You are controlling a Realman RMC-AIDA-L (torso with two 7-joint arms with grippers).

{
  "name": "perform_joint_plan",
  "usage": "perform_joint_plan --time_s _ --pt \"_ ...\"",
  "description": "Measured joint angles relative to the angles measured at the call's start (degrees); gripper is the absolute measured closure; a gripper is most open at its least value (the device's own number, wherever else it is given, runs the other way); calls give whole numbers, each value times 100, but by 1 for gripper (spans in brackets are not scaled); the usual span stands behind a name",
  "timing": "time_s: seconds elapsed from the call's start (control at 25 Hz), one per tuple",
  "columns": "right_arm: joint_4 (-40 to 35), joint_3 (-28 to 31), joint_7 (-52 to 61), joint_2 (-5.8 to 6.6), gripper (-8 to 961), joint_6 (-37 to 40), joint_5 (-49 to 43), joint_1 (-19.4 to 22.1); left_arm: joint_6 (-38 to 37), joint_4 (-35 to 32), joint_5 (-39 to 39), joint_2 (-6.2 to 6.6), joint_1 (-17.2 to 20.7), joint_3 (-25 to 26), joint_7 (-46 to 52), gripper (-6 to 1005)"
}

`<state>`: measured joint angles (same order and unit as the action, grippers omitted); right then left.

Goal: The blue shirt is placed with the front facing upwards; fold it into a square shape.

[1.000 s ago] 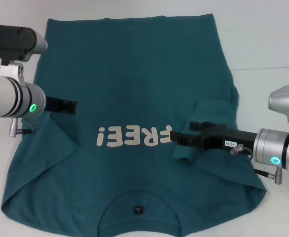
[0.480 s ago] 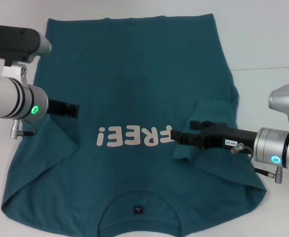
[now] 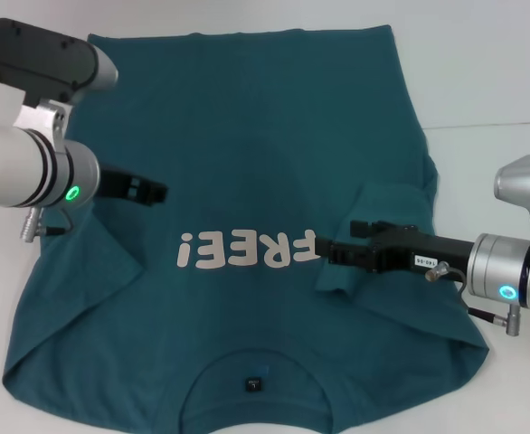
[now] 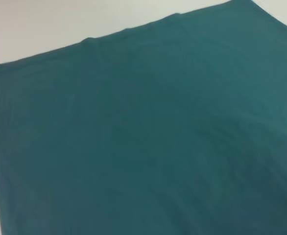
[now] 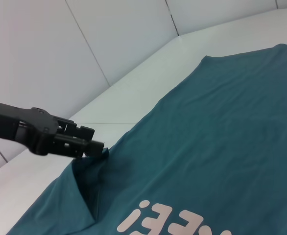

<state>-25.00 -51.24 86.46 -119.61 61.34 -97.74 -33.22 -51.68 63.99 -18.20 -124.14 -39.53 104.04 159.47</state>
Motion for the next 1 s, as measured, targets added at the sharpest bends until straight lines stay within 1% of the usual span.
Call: perform_joint_plan --time_s 0.28,0.52,0.72,0.88,1.0 --pt "3 -8 18 7 12 1 -20 16 -448 79 13 18 -83 -37 -197 391" --pt "-21 -19 32 9 12 5 -36 18 -844 248 -37 18 -84 -8 -446 168" --pt "-39 -44 53 18 12 23 -36 0 -947 417 -143 5 -29 128 -481 127" --pt "-52 -51 86 22 12 56 -36 -12 -1022 469 -260 23 9 194 -561 133" --pt "-58 -53 104 29 11 59 -35 -13 -1190 472 -322 25 -19 364 -733 135"
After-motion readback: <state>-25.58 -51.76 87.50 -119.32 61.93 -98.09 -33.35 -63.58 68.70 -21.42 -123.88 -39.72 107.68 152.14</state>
